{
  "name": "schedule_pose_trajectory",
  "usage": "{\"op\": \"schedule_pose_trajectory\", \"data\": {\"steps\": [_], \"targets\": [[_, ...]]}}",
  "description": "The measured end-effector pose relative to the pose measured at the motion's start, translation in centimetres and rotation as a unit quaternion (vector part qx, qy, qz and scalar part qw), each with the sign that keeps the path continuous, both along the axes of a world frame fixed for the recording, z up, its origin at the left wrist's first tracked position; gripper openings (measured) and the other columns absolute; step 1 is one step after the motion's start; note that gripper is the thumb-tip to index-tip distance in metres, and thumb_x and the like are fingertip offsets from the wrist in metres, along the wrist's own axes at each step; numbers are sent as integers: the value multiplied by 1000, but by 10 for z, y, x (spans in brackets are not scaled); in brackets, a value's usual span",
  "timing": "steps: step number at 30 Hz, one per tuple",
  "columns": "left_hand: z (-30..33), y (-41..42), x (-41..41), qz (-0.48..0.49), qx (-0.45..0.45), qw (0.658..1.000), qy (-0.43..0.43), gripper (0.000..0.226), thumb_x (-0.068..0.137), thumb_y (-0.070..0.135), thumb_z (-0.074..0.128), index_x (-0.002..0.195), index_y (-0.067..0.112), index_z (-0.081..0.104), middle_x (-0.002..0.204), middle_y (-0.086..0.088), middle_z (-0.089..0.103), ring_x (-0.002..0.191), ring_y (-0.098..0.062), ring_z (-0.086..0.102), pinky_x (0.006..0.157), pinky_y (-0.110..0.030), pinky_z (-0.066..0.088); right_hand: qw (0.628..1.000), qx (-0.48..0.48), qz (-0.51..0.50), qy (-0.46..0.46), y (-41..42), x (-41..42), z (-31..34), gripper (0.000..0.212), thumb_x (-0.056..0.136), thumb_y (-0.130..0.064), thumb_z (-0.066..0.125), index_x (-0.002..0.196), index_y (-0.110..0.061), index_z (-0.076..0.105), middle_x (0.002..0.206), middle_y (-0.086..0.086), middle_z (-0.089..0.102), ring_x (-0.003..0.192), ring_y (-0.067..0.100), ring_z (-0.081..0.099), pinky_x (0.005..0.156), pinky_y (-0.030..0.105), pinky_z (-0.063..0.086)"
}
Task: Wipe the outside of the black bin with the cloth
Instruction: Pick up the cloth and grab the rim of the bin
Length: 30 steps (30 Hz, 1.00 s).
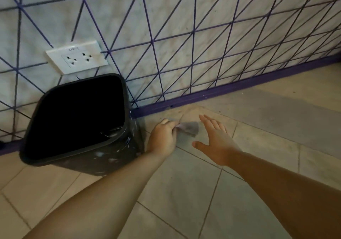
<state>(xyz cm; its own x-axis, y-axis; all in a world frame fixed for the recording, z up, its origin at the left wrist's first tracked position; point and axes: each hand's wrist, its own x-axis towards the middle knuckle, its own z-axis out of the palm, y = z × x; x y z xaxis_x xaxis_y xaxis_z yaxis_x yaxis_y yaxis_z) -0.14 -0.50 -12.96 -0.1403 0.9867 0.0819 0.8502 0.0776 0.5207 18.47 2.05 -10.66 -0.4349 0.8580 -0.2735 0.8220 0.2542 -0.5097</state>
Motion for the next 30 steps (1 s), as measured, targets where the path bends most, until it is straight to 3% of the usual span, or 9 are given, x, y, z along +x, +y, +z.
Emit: {"op": "schedule_pose_trajectory", "data": {"steps": [5,8,11,16,17,20,24,26,30], "targets": [[47,-32,6,-33,55,997,-33,21,96,14,57,113,16,69,109,-1,65,101,-14,60,89,-31,52,999,6,32,36,-6,-11,19,124,83,-47,87,170,-33,1,176,-8,16,160,20,17,129,38,22],[74,-48,6,-60,92,993,-35,16,92,12,60,106,12,68,104,-4,68,97,-18,63,86,-39,53,994,-30,28,97,-17,-27,34,94,93,-28,82,167,-28,25,164,-1,42,149,21,42,118,27,34],[109,-62,-1,-61,85,993,-51,23,90,15,64,113,12,66,112,-4,67,104,-18,61,91,-37,51,995,-31,15,93,-26,-33,44,47,106,-9,59,152,-15,52,134,6,66,113,14,58,93,19,43],[168,-101,-43,-101,104,989,35,28,93,29,62,119,17,65,115,4,64,102,-10,60,86,-28,52,970,-151,-67,177,-48,-34,64,53,103,17,45,152,-1,52,129,8,60,106,10,63,68,-3,46],[175,-108,-56,-92,110,987,79,28,94,31,61,119,19,65,116,5,63,105,-11,58,88,-29,51,955,-195,-95,200,-52,-36,66,49,102,17,45,146,-2,57,125,8,63,107,18,65,73,2,54],[180,-125,-97,-53,35,989,134,42,94,42,58,130,20,59,129,3,59,120,-17,51,97,-34,46,891,-321,-198,253,-67,-48,71,37,105,5,48,139,-6,59,114,23,71,102,39,72,93,49,65],[168,-143,-128,-48,-141,984,102,50,94,50,55,138,25,50,132,1,61,120,-21,57,96,-40,49,804,-346,-335,349,-88,-74,83,51,108,5,41,150,-22,40,102,16,56,101,38,62,98,50,54],[163,-148,-134,-52,-132,984,107,39,98,43,51,134,28,55,123,1,66,112,-21,61,90,-38,51,809,-350,-329,339,-102,-87,88,53,110,-7,44,160,-16,33,102,17,57,118,43,58,111,56,45],[159,-155,-144,-66,-95,984,133,32,100,38,49,129,29,60,117,3,67,106,-20,61,84,-35,50,804,-344,-346,339,-122,-111,91,60,107,-12,50,163,-14,30,122,22,61,113,37,53,111,56,46]]}}
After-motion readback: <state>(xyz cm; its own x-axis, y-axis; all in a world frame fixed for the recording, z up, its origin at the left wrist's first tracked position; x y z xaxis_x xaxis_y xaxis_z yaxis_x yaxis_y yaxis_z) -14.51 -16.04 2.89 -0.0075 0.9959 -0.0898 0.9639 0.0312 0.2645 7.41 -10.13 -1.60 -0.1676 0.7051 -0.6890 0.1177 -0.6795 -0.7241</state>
